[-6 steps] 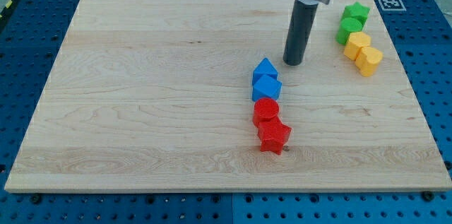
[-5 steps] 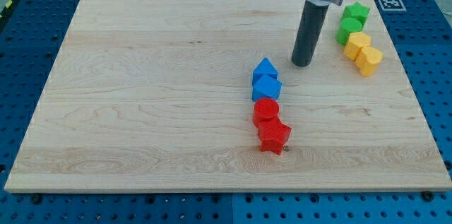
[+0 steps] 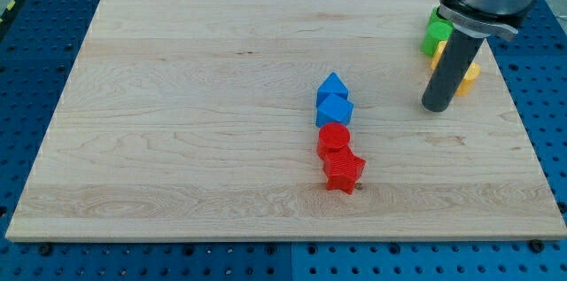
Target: Separate the yellow heart from yellow hexagon
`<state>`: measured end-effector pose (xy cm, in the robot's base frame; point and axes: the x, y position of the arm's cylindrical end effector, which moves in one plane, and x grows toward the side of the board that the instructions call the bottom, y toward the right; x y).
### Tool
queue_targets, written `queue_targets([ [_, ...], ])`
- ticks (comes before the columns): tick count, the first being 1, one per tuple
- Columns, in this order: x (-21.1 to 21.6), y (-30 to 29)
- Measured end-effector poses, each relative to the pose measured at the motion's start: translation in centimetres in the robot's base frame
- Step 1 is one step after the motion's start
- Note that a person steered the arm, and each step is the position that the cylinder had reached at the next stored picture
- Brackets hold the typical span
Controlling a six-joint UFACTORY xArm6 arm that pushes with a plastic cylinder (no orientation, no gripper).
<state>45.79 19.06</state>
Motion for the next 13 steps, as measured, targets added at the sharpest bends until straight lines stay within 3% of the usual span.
queue_targets([
  [2,2.4,1.7],
  [9,3.7,2.5],
  [11,5.0,7.2],
  [13,6.4,7.8],
])
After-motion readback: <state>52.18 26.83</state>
